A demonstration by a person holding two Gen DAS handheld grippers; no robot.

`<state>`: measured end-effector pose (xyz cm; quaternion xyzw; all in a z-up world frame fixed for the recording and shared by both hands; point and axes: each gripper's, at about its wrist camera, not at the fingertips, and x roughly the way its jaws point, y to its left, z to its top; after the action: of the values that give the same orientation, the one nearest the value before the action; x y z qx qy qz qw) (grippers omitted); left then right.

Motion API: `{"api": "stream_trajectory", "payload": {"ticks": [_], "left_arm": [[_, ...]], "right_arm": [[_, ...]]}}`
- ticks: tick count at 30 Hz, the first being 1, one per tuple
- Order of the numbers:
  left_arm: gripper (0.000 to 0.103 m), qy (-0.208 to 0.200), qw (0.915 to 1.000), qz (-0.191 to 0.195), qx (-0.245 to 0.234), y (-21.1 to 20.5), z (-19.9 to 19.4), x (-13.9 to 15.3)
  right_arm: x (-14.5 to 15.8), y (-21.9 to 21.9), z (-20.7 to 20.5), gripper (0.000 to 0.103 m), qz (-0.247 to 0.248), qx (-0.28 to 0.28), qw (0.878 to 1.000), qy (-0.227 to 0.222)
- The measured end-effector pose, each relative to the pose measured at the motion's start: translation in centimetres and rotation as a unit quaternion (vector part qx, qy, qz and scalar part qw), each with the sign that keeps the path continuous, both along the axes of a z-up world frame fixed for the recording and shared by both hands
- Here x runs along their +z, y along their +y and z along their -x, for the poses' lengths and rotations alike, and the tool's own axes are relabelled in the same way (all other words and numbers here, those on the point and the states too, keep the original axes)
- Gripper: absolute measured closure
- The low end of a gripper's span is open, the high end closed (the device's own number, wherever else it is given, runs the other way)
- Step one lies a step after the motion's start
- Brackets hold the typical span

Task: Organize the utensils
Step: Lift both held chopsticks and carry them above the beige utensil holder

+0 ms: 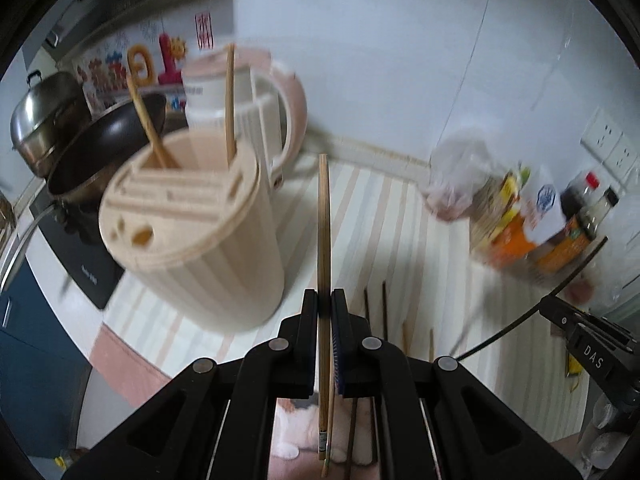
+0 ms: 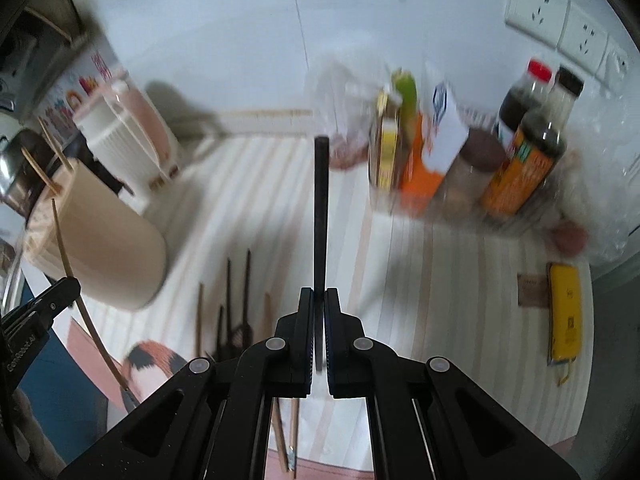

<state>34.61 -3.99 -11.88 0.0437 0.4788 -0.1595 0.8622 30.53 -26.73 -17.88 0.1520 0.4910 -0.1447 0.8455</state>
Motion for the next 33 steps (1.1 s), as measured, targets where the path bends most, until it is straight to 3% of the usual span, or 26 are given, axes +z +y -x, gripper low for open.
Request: {"api": "stream_trajectory", "payload": {"ticks": [12, 19, 25, 33], "left_arm": [[0.099, -0.046, 0.9979, 0.046, 0.006, 0.2, -2.9, 7.6], [0.099, -0.086, 0.9927, 0.08, 0.027, 2.3, -5.0, 13.8], [0.099, -0.139, 0.9862, 0.079, 0.042, 4.3, -7.1, 18.3], [0.099, -0.162, 0.9817, 0.062, 0.079, 8.2, -11.0, 18.9]], "right_arm": [[7.9, 0.0, -3.3, 0.098, -0.018, 0.012, 0.997, -0.07], [13.0, 2.3, -4.8, 0.098, -0.043, 0.055, 0.992, -0.108], [17.2, 5.2, -6.8, 0.098, -0.055, 0.094, 0.984, -0.141], [20.0, 10.3, -10.4, 0.098, -0.071, 0.138, 0.974, -0.166]]}}
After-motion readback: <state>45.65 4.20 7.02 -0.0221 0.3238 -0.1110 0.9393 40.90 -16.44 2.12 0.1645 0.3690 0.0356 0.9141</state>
